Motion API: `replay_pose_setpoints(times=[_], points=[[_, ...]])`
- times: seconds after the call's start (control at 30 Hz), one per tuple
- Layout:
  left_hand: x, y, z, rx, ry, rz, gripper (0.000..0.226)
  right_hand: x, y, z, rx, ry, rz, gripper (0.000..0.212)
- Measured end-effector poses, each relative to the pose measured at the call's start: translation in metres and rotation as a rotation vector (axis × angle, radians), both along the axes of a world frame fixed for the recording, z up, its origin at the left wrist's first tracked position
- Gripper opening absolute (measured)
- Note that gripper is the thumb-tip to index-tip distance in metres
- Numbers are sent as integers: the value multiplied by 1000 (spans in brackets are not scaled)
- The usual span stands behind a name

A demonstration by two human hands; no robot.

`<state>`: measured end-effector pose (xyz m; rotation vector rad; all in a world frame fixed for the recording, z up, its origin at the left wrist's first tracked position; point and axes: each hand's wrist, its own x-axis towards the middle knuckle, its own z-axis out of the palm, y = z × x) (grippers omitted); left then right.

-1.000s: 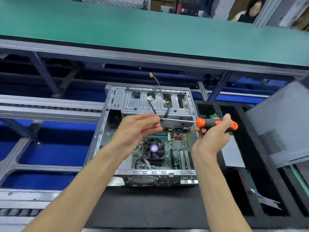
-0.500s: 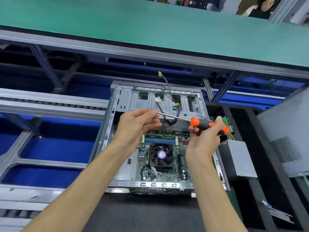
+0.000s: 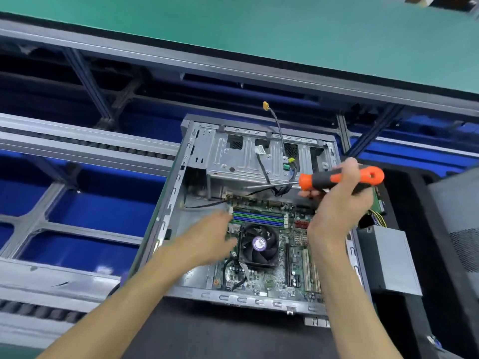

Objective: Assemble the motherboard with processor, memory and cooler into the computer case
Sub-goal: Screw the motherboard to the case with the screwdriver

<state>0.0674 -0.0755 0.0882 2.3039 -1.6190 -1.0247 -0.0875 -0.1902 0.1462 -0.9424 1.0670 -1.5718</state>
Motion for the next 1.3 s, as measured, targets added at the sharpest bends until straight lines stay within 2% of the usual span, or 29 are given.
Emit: replay_pose_setpoints(times=[0.07, 0.17, 0.23, 0.33, 0.57, 1.03, 1.3], points=[[-5, 7, -15, 133, -15, -131, 56, 8, 6, -2, -167, 169, 187, 11], [-6, 13, -25, 137, -48, -159, 42, 21, 10, -14, -316, 436, 425, 12], [-5, 15, -28, 131, -34, -147, 34, 28, 11, -25, -375, 617, 494, 19], [-3, 18, -32, 126, -19, -155, 32, 35, 14, -40, -444, 753, 555, 26], [-1, 18, -38, 70, -2, -110, 30, 43, 11, -46, -427, 841, 601, 32], [-2, 19, -31, 16, 4, -109, 28, 49, 9, -53, -437, 891, 668, 29], [-2, 19, -33, 6, 4, -120, 28, 53, 11, -55, -499, 939, 733, 33]])
